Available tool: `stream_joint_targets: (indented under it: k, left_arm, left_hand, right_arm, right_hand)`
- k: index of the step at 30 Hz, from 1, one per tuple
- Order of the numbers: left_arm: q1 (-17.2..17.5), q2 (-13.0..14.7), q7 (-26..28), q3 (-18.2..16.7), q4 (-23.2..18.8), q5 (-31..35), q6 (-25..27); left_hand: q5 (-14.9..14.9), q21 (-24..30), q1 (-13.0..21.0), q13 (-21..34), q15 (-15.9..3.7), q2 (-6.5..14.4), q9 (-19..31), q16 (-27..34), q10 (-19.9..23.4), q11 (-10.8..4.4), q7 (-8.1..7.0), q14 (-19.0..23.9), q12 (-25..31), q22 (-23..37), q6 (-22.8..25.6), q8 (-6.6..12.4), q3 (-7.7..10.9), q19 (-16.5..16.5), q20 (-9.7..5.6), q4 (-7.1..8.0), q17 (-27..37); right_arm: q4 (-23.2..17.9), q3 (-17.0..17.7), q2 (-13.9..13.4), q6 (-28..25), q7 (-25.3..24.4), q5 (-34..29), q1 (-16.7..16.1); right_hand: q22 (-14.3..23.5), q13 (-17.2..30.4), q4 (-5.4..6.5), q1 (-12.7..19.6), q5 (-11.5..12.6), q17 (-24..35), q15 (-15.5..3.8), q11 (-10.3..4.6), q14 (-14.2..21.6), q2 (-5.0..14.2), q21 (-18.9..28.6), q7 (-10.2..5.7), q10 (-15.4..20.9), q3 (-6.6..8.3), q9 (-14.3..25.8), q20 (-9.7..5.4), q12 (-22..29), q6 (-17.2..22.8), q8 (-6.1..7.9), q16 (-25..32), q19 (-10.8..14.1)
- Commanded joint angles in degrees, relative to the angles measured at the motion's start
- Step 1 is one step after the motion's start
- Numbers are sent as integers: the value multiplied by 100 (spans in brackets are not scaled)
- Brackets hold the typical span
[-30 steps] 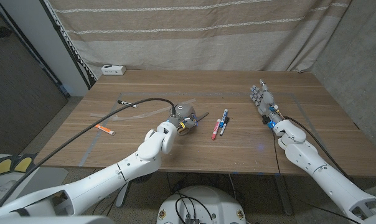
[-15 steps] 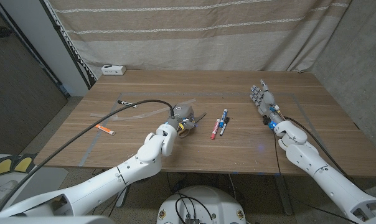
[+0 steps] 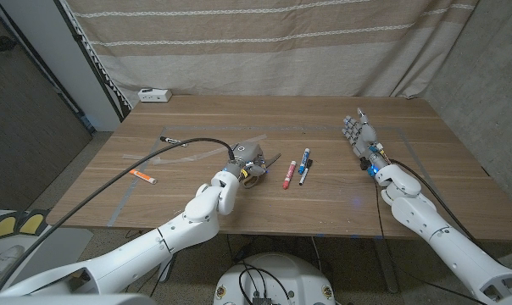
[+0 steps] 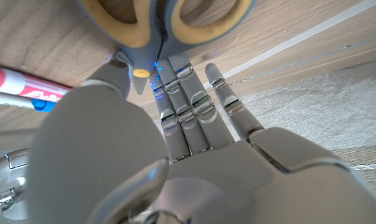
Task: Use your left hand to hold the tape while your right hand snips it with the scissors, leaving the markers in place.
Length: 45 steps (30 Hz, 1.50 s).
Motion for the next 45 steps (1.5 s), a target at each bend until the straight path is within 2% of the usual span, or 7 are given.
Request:
stream_joint_targets:
  k: [1,26,36,40,45]
  left_arm:
    - [83,13,504,-197,7,-482,-289]
    - [112,13,988,-354,13,-1024,-629]
    - [154,-18,1379,-432,127,-1188,-1001]
    - [158,-11,1540,-494,231,-1359,-1360]
    - [180,-38,1827,-570,399,-1501,-1771]
  left_hand:
    - [1,69,533,1623,0,473,861,-26,298,-268,-192,23,6,42,575,694,800,61,-705,-728,0]
    - [-2,316,576,1621,9,421,1027,-53,448,-264,-115,214,84,137,636,852,916,42,-710,-728,-76]
    - [-12,498,558,1726,26,466,1133,-44,415,-274,-12,449,160,181,523,882,974,124,-730,-705,-224]
    - [-29,646,515,1916,35,503,1256,7,209,-275,-7,548,217,223,430,925,999,162,-760,-684,-277]
    - [-26,809,479,2155,47,558,1415,101,57,-268,140,601,323,262,301,977,1030,147,-795,-678,-300]
  right_arm:
    - [-26,36,-1,24,-30,22,-24]
    - [-35,93,-26,34,-29,54,-29]
    - [-55,126,-61,26,-13,71,-24]
    - [-67,143,-69,34,-18,76,-23]
    - [-88,155,-82,37,-22,76,-28]
  right_hand:
    - [31,13,-26,18,25,15,-92,-27,-20,34,26,-19,15,-7,17,32,21,12,10,24,-12]
    - [32,13,-29,22,22,16,-88,-44,-32,41,21,-22,12,-9,17,42,22,14,11,19,-21]
    - [33,13,-29,22,20,16,-86,-56,-33,43,21,-21,7,-10,17,43,21,18,12,20,-23]
    - [33,13,-29,22,19,16,-88,-54,-33,43,22,-24,8,-11,17,41,22,17,12,20,-21]
    - [33,13,-30,22,18,16,-86,-50,-33,44,22,-22,9,-12,17,43,23,21,13,20,-20]
